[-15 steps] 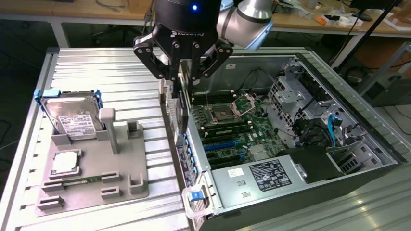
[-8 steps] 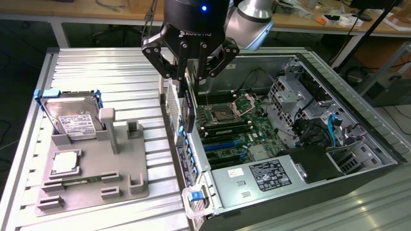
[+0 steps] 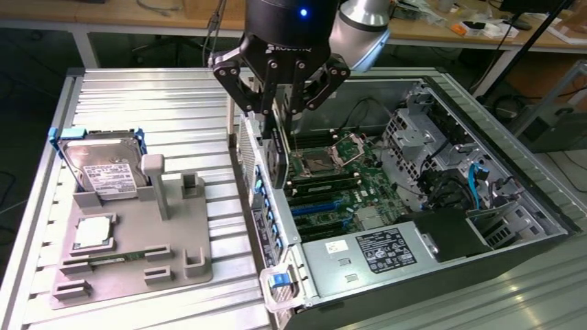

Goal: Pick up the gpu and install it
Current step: 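Pick up the gpu and move the gpu toward the slot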

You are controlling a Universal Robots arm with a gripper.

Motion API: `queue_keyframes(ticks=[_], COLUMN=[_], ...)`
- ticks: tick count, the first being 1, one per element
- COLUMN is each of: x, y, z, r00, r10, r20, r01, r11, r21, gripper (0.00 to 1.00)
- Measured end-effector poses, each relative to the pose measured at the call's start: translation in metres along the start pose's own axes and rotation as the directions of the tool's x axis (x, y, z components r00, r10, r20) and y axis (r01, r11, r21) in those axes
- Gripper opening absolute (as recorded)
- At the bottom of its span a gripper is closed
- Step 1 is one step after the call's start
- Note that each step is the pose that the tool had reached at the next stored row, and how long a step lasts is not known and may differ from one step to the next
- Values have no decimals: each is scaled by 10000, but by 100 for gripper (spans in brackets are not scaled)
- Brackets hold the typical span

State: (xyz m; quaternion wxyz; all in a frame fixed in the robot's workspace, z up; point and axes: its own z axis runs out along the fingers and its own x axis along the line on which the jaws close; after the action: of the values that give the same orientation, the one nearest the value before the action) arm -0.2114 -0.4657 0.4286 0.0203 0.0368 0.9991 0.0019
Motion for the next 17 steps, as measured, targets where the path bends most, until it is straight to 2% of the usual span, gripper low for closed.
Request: queue_keyframes(ticks=[7, 17], x=[-8, -162], y=[1, 13], z=[0, 6], r00=[10000, 10000], r10=[-1, 0], r20=[0, -5], r01=[1, 0], r11=[10000, 10000], r21=[0, 1], gripper=[27, 27])
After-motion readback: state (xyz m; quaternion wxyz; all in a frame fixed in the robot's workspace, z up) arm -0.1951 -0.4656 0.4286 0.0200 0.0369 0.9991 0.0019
